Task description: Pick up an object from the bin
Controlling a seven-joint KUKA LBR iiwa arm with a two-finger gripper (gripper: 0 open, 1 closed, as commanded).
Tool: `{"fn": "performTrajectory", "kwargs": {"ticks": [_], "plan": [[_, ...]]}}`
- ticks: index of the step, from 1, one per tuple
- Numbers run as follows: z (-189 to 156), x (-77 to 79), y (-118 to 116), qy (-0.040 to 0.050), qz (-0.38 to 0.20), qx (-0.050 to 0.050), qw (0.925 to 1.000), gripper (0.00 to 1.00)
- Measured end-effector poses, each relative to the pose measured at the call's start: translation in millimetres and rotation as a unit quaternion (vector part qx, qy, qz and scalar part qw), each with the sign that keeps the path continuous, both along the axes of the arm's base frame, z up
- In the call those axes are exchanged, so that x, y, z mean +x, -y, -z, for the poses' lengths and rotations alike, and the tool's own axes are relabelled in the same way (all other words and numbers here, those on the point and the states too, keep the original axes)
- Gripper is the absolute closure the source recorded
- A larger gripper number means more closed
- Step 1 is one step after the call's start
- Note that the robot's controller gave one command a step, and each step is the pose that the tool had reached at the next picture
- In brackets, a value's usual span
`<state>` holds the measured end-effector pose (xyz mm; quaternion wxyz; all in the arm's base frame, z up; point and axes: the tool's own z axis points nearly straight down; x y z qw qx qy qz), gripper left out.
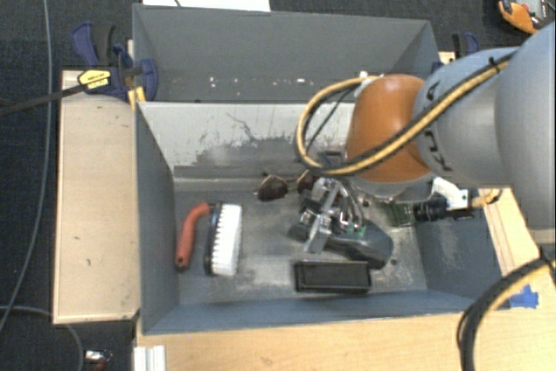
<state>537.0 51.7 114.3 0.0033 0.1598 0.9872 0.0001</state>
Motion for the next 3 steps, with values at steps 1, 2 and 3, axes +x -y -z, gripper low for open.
{"fn": "performTrajectory", "kwargs": {"ticks": [1,2,3], "plan": [[-2.9,-45.2,-5.5,-0.0009,-0.025,-0.001,0.9997,0.0],[35.8,16.1,20.1,0.0117,-0.17,0.001,0.9853,1.0],[35.5,16.4,20.5,0.0122,-0.169,0.001,0.9856,1.0]]}}
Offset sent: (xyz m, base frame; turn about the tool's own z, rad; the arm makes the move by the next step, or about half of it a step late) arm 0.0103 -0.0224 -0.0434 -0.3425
